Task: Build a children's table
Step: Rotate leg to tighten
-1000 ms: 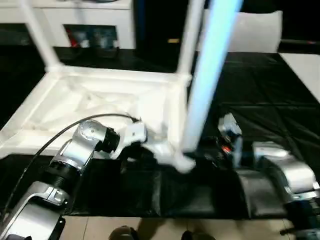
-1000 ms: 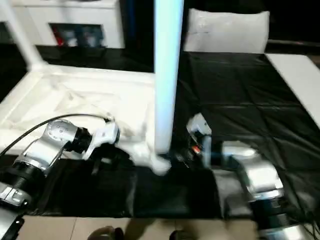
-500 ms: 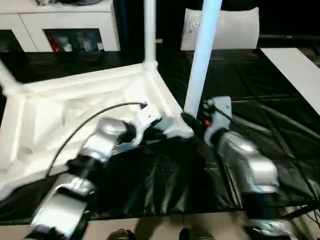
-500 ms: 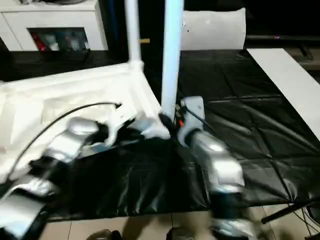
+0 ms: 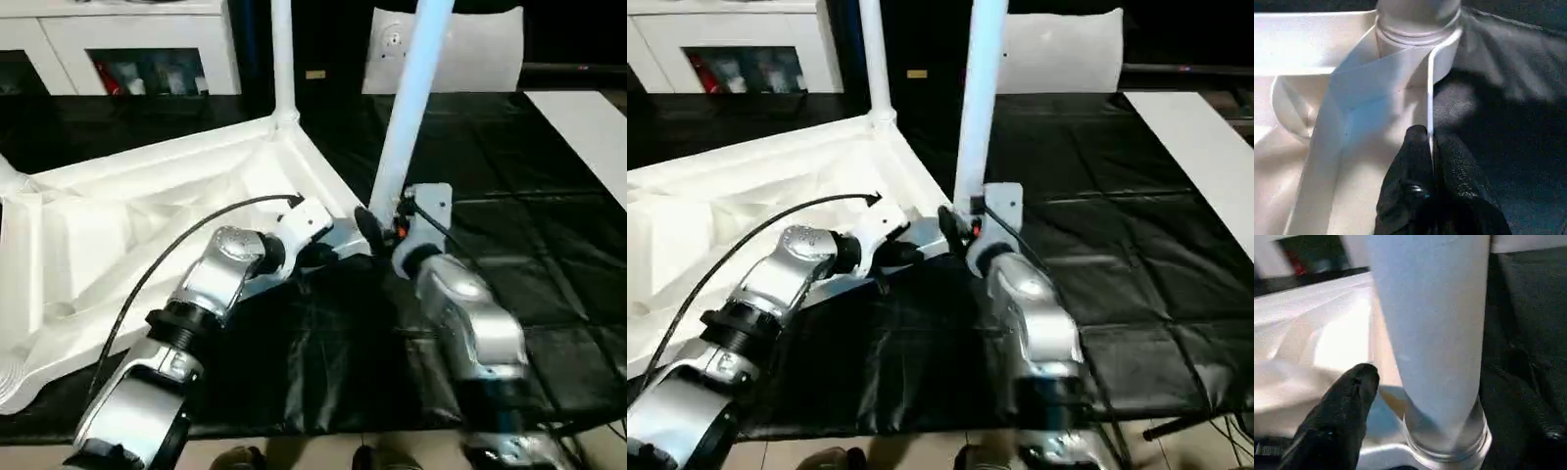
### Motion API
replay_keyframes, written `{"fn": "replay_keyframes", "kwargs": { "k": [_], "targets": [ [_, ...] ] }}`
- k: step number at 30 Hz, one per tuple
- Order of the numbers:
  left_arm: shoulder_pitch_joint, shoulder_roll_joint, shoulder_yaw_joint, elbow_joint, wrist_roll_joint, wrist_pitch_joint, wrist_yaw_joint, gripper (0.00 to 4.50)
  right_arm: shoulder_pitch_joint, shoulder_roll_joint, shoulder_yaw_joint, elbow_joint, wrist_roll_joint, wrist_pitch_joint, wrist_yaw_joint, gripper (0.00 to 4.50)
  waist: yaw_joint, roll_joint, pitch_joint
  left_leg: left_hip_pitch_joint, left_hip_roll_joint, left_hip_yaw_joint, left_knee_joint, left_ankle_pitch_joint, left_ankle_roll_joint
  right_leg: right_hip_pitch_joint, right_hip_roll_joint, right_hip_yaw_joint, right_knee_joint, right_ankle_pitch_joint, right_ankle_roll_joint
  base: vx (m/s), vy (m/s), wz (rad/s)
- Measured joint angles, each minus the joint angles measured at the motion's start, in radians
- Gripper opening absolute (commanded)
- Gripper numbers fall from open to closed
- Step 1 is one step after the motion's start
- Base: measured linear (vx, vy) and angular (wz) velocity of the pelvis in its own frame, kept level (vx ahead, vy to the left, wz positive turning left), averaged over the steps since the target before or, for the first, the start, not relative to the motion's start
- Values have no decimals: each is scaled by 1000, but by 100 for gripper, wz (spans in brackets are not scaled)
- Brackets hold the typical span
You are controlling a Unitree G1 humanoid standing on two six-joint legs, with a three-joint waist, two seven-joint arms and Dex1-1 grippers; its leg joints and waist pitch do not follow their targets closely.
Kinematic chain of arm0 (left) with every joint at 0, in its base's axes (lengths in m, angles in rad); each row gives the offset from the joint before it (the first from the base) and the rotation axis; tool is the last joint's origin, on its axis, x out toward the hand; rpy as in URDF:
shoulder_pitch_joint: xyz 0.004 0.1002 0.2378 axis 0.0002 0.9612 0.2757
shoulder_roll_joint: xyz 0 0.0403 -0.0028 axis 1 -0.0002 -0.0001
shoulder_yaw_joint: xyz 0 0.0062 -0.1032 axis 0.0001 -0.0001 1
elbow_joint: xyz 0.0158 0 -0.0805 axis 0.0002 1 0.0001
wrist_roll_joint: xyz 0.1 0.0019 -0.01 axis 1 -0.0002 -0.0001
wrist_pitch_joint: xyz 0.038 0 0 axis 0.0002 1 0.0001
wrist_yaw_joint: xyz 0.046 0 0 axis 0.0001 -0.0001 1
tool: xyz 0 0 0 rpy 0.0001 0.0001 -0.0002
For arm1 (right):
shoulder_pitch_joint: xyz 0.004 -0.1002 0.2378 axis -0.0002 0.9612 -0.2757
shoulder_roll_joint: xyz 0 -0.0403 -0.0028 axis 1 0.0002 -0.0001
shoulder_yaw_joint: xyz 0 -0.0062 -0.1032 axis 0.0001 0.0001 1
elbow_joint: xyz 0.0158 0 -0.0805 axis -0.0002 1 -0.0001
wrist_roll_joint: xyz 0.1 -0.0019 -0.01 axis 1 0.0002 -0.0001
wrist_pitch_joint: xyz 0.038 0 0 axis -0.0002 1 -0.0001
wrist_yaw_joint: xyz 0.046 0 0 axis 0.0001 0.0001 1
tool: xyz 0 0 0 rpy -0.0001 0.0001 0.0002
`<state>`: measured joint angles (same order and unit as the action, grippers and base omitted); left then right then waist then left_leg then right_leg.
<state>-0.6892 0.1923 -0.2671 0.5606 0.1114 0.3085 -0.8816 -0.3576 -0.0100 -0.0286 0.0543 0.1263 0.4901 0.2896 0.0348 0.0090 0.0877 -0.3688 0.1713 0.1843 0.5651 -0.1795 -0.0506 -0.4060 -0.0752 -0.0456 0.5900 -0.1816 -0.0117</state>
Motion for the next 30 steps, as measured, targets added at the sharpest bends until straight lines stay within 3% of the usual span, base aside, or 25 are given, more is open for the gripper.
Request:
{"fn": "replay_keyframes", "kwargs": {
  "k": [8,12,14,19,20,23,30],
  "targets": [
    [46,127,-23,-19,-32,-137,-170,0,78,-301,42,-85,85,-25,402,444,2,0,0,1,2,0,0,0,0,-1,1,-2,3,-1,2,0,0,0],
    [63,184,-41,-21,-43,-235,-272,0,83,-395,70,-85,110,-59,558,444,7,0,0,1,3,0,2,0,0,0,1,-2,4,-1,2,0,0,0],
    [85,217,-49,-37,-67,-284,-354,0,84,-462,82,-82,129,-68,663,444,18,0,0,0,2,0,3,0,0,1,0,-2,4,-1,2,0,0,0],
    [95,263,-79,-57,-97,-326,-485,0,75,-513,118,-71,181,-69,827,444,36,0,0,-1,2,0,5,0,0,1,0,-2,4,-1,1,0,0,0],
    [96,271,-88,-62,-99,-336,-511,0,73,-520,125,-67,186,-69,859,419,41,0,0,-1,2,0,5,0,0,1,0,-2,5,-1,1,0,0,0],
    [95,279,-104,-65,-99,-365,-548,0,61,-532,148,-48,196,-79,916,401,53,0,0,-1,3,0,6,0,0,1,0,-2,6,-1,1,0,0,0],
    [93,292,-122,-64,-95,-402,-571,0,40,-536,206,-31,217,-81,1009,345,57,-1,0,-1,3,0,8,0,0,1,-1,-2,7,0,0,0,0,0]
  ]
}}
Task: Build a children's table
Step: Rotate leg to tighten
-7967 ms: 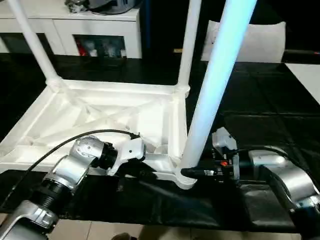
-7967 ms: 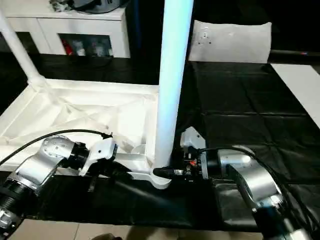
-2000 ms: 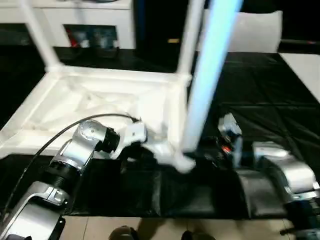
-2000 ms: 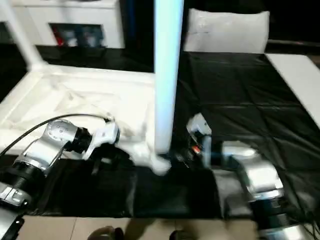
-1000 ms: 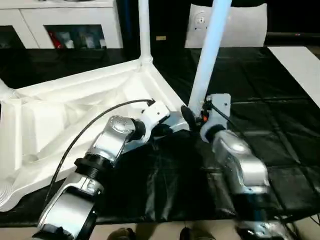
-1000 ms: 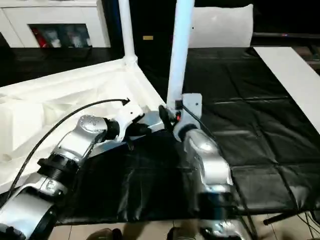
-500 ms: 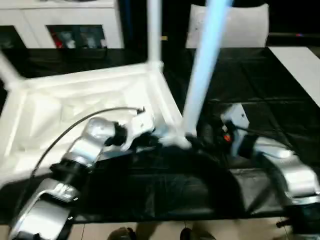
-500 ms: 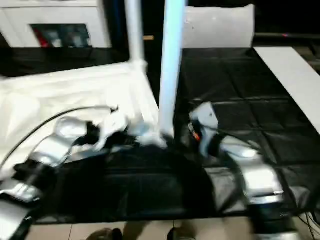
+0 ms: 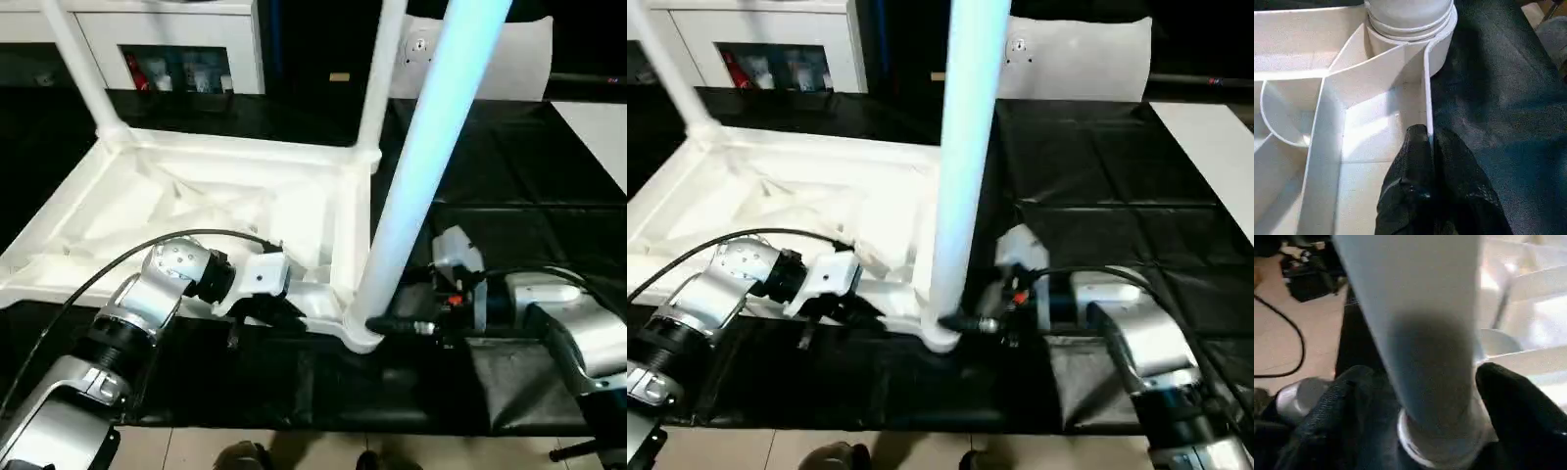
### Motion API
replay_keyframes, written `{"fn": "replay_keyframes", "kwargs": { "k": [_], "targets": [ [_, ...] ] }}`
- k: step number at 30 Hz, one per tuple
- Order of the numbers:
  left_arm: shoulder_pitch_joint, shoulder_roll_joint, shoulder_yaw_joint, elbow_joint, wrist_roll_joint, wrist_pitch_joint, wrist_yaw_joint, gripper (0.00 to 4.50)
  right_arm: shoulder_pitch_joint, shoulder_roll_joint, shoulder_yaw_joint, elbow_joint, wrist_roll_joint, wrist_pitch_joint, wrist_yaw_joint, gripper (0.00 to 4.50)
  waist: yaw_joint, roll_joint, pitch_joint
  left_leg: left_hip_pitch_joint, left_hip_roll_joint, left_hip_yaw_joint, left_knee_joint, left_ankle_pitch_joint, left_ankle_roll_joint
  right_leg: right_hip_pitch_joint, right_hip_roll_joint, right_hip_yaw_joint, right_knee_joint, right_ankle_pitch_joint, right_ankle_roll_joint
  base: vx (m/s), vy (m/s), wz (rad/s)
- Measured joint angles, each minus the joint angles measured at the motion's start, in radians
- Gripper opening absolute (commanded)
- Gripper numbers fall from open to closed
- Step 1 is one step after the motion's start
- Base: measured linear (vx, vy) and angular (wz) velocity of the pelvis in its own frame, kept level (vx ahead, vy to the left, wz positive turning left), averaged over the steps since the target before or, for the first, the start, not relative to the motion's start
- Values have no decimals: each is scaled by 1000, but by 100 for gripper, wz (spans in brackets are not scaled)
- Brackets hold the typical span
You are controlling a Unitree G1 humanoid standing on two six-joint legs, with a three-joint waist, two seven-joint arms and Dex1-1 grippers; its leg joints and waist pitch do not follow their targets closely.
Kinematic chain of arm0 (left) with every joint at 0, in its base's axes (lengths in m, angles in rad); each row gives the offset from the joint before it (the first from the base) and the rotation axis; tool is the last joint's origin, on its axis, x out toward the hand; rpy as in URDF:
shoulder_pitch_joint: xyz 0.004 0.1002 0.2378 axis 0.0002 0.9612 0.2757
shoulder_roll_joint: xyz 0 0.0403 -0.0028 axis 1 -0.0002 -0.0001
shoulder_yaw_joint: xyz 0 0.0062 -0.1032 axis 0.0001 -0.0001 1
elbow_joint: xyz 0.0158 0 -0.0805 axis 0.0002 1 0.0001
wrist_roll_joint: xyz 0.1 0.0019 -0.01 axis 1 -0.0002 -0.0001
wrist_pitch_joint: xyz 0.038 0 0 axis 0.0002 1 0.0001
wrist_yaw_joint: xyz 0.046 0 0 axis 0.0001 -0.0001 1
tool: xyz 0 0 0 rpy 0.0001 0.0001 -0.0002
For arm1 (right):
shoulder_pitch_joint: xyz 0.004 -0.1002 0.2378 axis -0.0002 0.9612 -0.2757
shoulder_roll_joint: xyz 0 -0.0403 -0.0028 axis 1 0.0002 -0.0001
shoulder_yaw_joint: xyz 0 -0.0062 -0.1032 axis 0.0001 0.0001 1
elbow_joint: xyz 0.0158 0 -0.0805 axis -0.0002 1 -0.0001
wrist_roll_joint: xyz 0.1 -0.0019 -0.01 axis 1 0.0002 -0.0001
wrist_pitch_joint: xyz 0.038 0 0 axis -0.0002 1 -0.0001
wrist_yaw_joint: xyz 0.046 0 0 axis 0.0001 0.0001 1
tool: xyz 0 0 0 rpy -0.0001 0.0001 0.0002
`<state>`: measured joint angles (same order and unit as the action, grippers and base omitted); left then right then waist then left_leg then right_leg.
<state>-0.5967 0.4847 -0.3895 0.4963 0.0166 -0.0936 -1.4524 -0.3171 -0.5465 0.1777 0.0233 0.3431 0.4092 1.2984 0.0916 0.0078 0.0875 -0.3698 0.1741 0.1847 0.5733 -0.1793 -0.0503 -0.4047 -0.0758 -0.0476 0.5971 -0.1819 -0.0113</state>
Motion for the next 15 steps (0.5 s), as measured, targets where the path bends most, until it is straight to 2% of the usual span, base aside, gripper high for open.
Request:
{"fn": "replay_keyframes", "kwargs": {
  "k": [4,5,8,9,15],
  "targets": [
    [0,4,-1,0,0,-2,-8,0,-18,3,18,31,0,0,21,324,-1,-1,0,0,0,0,0,0,0,0,0,0,1,0,0,0,0,0],
    [0,4,-2,0,0,-3,-10,0,-20,5,22,34,0,0,22,302,1,-1,0,0,0,0,0,0,0,0,0,0,1,0,0,0,0,0],
    [-1,5,-2,2,0,-8,-18,0,-27,5,27,41,0,2,24,287,1,-1,0,0,0,0,1,0,0,0,0,0,1,0,0,0,0,0],
    [-1,6,-2,2,0,-11,-19,0,-28,5,27,41,0,2,25,261,1,-1,0,0,0,0,1,0,0,0,0,0,1,0,0,0,0,0],
    [-1,7,-6,4,-1,-19,-28,0,-30,3,29,42,1,21,33,220,3,-1,0,0,0,0,2,0,0,0,0,0,2,0,0,0,0,0]
  ]
}}
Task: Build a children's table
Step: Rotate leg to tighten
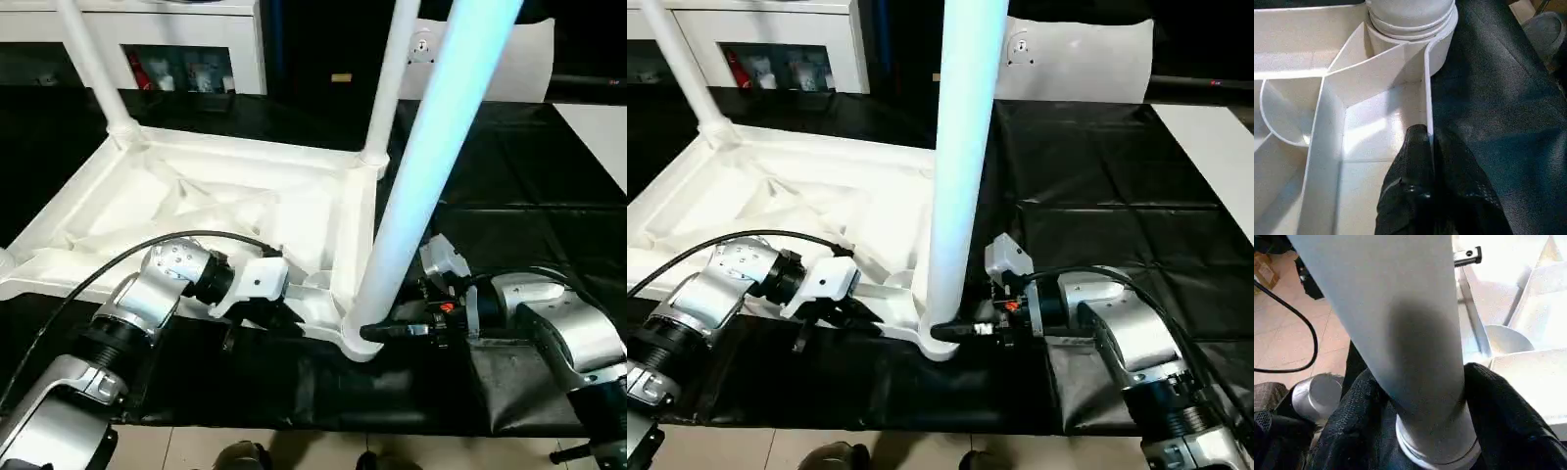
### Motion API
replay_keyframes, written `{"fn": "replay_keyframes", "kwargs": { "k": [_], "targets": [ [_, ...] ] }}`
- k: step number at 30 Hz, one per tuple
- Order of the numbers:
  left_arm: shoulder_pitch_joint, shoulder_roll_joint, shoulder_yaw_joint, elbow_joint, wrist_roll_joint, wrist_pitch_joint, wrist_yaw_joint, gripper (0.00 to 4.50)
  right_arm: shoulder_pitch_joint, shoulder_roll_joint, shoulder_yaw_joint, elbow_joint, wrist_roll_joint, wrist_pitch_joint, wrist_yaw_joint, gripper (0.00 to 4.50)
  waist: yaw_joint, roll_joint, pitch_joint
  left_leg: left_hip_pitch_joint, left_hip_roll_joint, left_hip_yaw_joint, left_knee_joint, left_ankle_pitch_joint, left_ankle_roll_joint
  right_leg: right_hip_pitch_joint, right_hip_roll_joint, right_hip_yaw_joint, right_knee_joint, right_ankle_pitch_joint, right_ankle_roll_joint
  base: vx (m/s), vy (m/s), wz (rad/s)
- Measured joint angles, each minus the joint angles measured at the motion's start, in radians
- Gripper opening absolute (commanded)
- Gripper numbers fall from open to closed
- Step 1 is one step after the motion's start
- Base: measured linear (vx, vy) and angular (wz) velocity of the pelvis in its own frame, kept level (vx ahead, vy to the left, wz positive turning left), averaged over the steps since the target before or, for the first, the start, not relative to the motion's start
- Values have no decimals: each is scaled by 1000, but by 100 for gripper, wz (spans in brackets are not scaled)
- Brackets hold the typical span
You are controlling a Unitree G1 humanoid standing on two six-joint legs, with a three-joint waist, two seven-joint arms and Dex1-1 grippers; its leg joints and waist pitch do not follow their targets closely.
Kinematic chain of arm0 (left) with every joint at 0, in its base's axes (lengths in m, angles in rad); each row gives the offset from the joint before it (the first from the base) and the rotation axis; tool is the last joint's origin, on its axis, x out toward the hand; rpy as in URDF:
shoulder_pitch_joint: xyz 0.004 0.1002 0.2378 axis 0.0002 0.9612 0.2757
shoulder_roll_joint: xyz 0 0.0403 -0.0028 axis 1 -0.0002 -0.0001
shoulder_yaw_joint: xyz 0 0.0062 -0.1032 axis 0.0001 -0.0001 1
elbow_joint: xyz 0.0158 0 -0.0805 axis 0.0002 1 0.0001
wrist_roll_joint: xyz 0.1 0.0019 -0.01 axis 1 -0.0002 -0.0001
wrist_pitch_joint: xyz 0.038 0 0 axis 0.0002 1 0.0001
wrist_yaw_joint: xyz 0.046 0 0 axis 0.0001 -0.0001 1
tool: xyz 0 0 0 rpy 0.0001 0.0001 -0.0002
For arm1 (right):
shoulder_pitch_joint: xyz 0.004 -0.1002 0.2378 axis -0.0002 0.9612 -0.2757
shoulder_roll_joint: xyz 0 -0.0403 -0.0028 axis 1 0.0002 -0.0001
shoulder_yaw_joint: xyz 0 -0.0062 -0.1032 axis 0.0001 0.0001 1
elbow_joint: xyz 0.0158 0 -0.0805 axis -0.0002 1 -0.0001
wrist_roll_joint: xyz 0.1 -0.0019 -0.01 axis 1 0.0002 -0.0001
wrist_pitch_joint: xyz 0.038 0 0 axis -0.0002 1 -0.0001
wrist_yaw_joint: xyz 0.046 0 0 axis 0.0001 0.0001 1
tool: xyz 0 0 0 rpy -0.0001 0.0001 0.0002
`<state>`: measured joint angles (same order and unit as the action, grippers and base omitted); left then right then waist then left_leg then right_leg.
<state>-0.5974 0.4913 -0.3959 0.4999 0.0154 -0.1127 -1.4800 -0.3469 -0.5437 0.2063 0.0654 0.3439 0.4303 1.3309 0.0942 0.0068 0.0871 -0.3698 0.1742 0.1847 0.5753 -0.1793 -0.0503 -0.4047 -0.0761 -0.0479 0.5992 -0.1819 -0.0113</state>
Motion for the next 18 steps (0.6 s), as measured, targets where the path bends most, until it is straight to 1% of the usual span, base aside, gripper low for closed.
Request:
{"fn": "replay_keyframes", "kwargs": {
  "k": [3,7,10,12,13,14,16,18],
  "targets": [
    [0,-3,-2,-1,-4,10,-1,0,0,-2,-1,-2,5,17,-1,207,1,0,0,0,0,0,1,0,0,0,0,0,1,0,0,0,0,0],
    [1,-9,1,-3,-12,34,0,0,4,1,-5,-8,12,37,-12,204,1,0,0,1,0,0,2,0,0,1,0,0,1,0,0,0,0,0],
    [1,-13,6,-4,-11,55,7,0,19,26,-17,-24,18,59,-51,204,-3,0,0,2,0,0,2,0,0,1,0,1,2,0,0,0,0,0],
    [0,-20,21,-2,3,90,45,0,31,70,-37,-32,11,87,-129,204,-8,0,0,4,0,0,2,0,0,2,0,1,3,0,-1,0,0,0],
    [-2,-30,39,9,19,124,84,0,31,112,-57,-31,-4,105,-200,204,-12,0,0,5,0,0,2,0,-1,2,0,1,4,0,0,0,0,0],
    [-12,-41,53,23,32,157,131,0,27,156,-78,-28,-19,118,-284,204,-21,0,0,6,0,0,2,1,-2,2,0,1,4,-2,4,0,0,0],
    [-24,-72,70,42,46,201,193,0,15,202,-104,-17,-40,135,-385,204,-37,1,-1,7,0,0,2,2,-3,2,0,2,2,-3,5,0,0,0],
    [-52,-129,92,78,64,267,308,0,-26,290,-152,30,-83,158,-548,203,-55,0,-1,8,-1,0,4,2,-3,3,0,2,0,-3,5,0,0,0]
  ]
}}
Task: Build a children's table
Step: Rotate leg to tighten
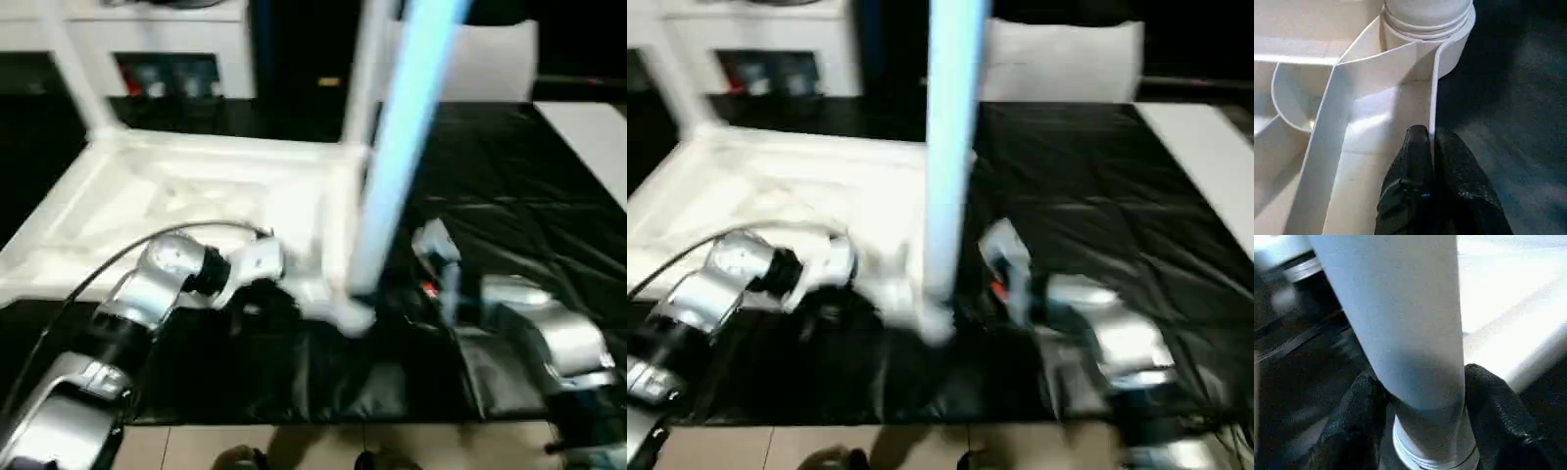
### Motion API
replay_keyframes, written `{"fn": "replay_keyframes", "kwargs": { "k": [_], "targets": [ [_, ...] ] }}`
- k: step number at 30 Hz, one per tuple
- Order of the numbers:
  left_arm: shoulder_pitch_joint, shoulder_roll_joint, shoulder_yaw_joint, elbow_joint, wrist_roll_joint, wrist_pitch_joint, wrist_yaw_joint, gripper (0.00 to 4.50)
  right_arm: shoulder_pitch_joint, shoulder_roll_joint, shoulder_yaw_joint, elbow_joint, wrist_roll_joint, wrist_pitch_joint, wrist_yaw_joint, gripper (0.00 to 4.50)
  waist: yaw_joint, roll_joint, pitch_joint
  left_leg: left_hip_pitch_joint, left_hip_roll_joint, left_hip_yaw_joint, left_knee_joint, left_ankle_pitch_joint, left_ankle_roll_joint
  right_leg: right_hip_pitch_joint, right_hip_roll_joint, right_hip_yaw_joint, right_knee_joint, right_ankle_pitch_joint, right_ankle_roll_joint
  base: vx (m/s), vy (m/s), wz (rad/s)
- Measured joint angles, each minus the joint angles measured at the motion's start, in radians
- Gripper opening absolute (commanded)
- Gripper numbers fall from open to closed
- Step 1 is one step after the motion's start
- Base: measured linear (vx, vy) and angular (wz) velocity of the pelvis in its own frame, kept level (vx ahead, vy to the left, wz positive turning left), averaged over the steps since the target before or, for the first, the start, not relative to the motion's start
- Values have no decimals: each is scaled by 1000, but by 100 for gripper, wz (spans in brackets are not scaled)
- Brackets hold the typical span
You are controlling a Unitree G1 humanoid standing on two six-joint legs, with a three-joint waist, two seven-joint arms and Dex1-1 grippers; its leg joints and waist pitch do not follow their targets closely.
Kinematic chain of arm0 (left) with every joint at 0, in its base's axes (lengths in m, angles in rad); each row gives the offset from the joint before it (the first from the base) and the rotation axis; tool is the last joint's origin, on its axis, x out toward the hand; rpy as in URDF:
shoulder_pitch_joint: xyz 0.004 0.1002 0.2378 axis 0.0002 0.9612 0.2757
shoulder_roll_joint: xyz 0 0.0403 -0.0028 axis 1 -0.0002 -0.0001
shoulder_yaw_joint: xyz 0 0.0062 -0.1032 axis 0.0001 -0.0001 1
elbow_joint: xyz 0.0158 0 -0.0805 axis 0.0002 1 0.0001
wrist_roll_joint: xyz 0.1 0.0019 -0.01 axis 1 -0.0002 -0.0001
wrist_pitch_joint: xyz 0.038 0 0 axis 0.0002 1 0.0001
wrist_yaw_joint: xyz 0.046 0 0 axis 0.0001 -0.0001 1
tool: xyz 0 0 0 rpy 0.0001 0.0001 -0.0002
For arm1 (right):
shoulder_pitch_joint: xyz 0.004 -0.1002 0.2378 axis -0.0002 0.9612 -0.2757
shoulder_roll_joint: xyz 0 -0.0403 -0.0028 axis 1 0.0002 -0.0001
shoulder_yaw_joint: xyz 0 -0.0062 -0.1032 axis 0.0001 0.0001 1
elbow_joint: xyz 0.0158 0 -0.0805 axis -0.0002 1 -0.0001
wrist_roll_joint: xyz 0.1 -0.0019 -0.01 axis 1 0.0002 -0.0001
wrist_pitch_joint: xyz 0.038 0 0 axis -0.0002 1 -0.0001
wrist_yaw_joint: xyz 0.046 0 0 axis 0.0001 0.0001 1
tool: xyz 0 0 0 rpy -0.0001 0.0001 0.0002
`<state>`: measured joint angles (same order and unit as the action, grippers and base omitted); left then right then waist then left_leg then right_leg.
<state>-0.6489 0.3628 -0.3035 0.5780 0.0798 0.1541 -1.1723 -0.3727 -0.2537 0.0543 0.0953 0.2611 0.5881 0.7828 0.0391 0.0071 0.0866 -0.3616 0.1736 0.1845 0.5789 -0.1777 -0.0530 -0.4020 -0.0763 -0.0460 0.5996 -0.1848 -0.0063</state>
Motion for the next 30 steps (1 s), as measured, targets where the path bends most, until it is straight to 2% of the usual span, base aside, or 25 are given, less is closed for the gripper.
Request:
{"fn": "replay_keyframes", "kwargs": {
  "k": [2,4,10,11,14,22,23,30],
  "targets": [
    [-31,-54,15,39,7,50,100,0,-43,69,-31,46,-36,3,-148,202,-13,1,0,-2,-1,-1,-1,0,0,-2,0,-1,-6,0,0,0,0,0],
    [-40,-90,31,58,7,77,168,0,-73,115,-49,75,-62,6,-244,201,-18,0,0,-2,-1,-2,0,0,0,-2,0,-1,-8,0,0,0,0,0],
    [-77,-170,70,93,18,154,319,0,-136,228,-91,140,-129,-16,-477,200,-17,0,0,-3,-2,-1,0,0,0,-3,0,1,-8,2,-2,0,0,0],
    [-84,-187,73,96,26,166,345,0,-144,247,-97,152,-148,-30,-519,255,-15,1,0,-3,-2,-1,0,0,0,-3,0,1,-8,3,-4,0,0,0],
    [-89,-209,81,94,32,176,368,0,-141,271,-101,161,-176,-77,-560,270,-10,1,0,-4,-2,-1,-1,0,1,-3,0,1,-8,8,-5,0,0,0],
    [-71,-206,77,47,31,170,356,0,-94,265,-99,120,-175,-138,-520,341,-4,1,0,-7,-2,-1,-9,-2,2,-7,0,0,-8,10,-8,0,0,0],
    [-66,-202,77,40,31,165,346,0,-85,252,-94,114,-170,-146,-495,363,-4,1,0,-8,-2,-1,-10,-2,3,-8,0,-1,-9,10,-7,0,0,0],
    [-43,-119,43,22,24,60,221,0,1,89,-61,56,-86,-200,-208,415,-5,1,0,-11,-1,0,-10,-2,5,-12,1,-1,-9,10,-7,0,0,0]
  ]
}}
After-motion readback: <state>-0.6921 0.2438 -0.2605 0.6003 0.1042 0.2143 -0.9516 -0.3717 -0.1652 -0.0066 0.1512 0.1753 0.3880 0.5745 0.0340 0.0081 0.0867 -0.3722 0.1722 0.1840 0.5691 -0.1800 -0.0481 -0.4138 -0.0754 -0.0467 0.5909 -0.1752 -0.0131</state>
